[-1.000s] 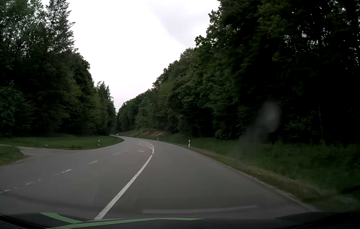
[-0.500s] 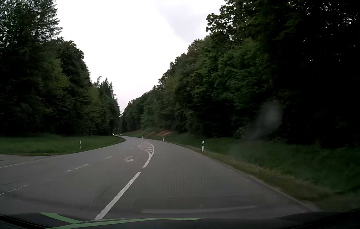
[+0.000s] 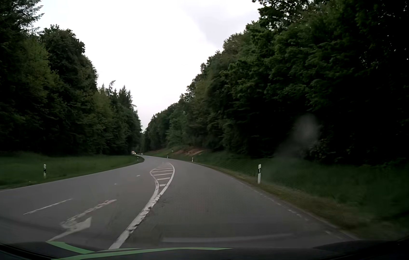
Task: Follow the waypoints while adhering to traffic rules and regulations
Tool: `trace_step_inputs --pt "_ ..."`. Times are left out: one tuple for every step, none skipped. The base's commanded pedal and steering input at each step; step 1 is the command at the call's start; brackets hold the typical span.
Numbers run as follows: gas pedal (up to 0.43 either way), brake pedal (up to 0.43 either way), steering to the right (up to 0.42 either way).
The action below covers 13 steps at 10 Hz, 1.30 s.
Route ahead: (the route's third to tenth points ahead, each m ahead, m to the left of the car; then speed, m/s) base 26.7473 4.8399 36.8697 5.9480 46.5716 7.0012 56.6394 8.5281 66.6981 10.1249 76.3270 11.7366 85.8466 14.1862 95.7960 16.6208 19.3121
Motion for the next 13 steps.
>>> trace_step_inputs --pt "0.130 0.000 -0.016" --pt "0.130 0.000 -0.015" --pt "0.130 0.000 -0.015" --pt "0.130 0.000 -0.014" --pt "0.130 0.000 -0.014" --pt "0.130 0.000 -0.014" --pt "0.130 0.000 -0.013" --pt "0.130 0.000 -0.013" --pt "0.130 0.000 -0.013" --pt "0.130 0.000 -0.013" --pt "0.130 0.000 -0.013" --pt "0.130 0.000 -0.013" --pt "0.130 0.000 -0.013"
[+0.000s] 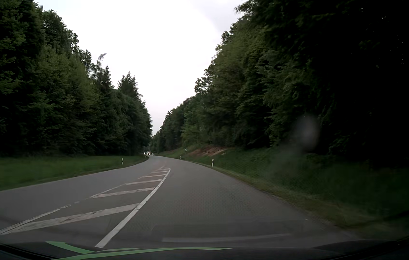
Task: Follow the waypoints while adhering to traffic rules and regulations
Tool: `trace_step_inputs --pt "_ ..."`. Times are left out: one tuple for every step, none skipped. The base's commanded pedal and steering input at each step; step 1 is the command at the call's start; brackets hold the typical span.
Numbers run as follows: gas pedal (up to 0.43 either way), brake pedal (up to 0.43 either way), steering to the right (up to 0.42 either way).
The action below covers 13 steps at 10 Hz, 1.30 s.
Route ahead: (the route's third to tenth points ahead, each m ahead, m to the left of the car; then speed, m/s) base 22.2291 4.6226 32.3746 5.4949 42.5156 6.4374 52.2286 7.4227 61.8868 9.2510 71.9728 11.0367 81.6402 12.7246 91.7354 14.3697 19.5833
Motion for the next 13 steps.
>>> trace_step_inputs --pt "0.130 0.000 -0.013" --pt "0.130 0.000 -0.014" --pt "0.130 0.000 -0.014" --pt "0.130 0.000 -0.014" --pt "0.130 0.000 -0.014" --pt "0.130 0.000 -0.014" --pt "0.130 0.000 -0.014" --pt "0.130 0.000 -0.014" --pt "0.130 0.000 -0.014" --pt "0.130 0.000 -0.014" --pt "0.130 0.000 -0.014" --pt "0.130 0.000 -0.014" --pt "0.130 0.000 -0.014"
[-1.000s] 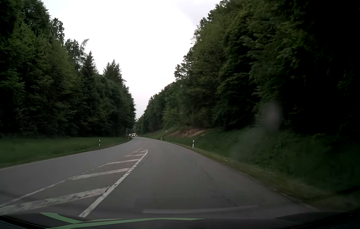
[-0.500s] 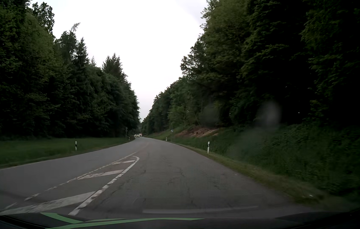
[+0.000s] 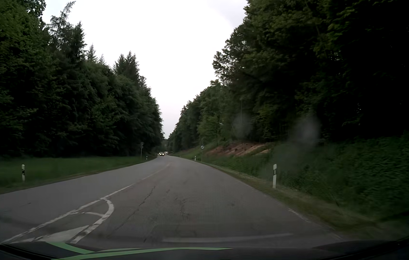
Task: Follow the waypoints while adhering to traffic rules and regulations
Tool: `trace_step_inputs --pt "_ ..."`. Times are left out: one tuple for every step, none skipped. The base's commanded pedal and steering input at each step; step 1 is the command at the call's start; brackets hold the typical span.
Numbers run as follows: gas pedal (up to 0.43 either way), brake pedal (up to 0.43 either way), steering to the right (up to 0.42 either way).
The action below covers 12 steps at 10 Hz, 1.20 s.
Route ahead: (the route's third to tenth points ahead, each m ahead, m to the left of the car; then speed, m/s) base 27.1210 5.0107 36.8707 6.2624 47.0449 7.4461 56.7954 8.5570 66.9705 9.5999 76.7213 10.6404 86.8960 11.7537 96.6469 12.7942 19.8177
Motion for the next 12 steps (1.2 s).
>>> trace_step_inputs --pt "0.130 0.000 -0.014" --pt "0.130 0.000 -0.014" --pt "0.130 0.000 -0.014" --pt "0.118 0.000 -0.014" --pt "0.118 0.000 -0.014" --pt "0.118 0.000 -0.014" --pt "0.110 0.000 -0.014" --pt "0.110 0.000 -0.014" --pt "0.110 0.000 -0.014" --pt "0.110 0.000 -0.013" --pt "0.110 0.000 -0.013" --pt "0.110 0.000 -0.012"
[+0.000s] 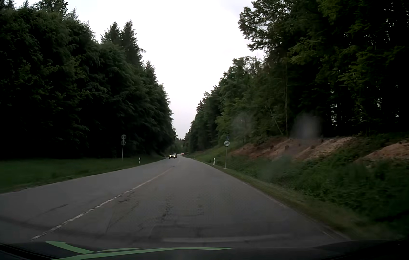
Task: Follow the waypoints while adhering to traffic rules and regulations
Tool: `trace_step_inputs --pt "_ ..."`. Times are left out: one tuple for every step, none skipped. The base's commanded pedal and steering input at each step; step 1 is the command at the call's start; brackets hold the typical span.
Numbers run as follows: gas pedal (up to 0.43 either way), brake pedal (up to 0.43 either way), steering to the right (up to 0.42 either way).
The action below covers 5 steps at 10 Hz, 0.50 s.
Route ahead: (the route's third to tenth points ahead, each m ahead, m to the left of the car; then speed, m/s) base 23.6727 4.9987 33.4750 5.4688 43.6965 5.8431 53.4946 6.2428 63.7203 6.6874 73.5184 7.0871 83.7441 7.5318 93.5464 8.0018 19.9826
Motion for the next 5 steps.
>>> trace_step_inputs --pt "0.110 0.000 -0.012" --pt "0.110 0.000 -0.010" --pt "0.110 0.000 -0.009" --pt "0.098 0.000 -0.008" --pt "0.098 0.000 -0.007"
